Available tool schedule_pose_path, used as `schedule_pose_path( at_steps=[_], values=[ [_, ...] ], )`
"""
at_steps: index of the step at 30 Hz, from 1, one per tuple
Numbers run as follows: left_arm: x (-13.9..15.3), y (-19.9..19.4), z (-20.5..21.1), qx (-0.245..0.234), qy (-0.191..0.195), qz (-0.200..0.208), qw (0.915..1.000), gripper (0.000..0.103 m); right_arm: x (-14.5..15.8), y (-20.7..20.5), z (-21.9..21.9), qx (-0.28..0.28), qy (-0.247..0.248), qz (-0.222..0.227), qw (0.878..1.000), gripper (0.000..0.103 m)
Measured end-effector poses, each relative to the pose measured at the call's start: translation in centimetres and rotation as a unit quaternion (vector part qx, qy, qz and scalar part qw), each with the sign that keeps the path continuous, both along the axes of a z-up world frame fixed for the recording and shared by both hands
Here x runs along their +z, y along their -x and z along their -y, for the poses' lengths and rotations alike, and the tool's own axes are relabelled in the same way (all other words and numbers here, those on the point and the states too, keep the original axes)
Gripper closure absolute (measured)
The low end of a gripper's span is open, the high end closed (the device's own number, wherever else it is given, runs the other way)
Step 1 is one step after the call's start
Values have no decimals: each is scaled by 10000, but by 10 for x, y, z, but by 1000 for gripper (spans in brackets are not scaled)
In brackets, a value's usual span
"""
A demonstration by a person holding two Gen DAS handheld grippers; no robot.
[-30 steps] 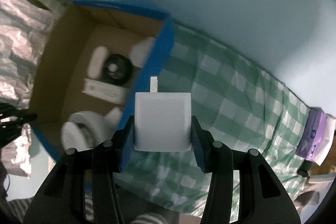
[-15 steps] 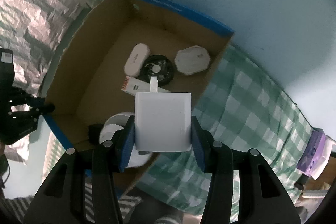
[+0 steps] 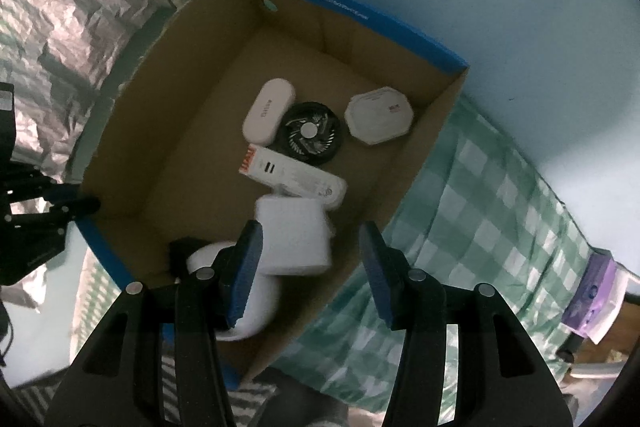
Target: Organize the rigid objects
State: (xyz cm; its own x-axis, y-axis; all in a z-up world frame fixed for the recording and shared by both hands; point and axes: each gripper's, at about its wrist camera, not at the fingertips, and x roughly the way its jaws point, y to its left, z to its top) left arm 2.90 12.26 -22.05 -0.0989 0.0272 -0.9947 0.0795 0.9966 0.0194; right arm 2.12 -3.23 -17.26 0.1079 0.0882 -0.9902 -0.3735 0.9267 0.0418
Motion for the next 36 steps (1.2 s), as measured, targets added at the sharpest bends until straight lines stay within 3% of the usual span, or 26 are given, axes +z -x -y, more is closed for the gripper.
schedule_pose_path(
  at_steps=[14,20,22,25,27,31,36],
  values=[
    [16,4,-5,107,-146,197,9996,88,45,6,13,-553,-215,467,9971,32],
    [54,11,-1,252,-197,662,9973,60,79,13,16,-724,-388,798,9934,32],
    [71,15,4,261,-262,864,9956,43,92,17,17,-791,-487,916,9915,31],
    [99,20,12,290,-324,1258,9911,28,113,23,18,-856,-602,1125,9881,29],
    [118,23,17,330,-328,1494,9877,22,125,27,20,-920,-660,1259,9856,27],
    [151,31,27,461,-276,1890,9805,21,151,38,24,-1023,-762,1542,9798,26],
    [183,40,37,413,-456,2400,9688,14,174,52,25,-998,-794,1829,9748,26]
  ],
)
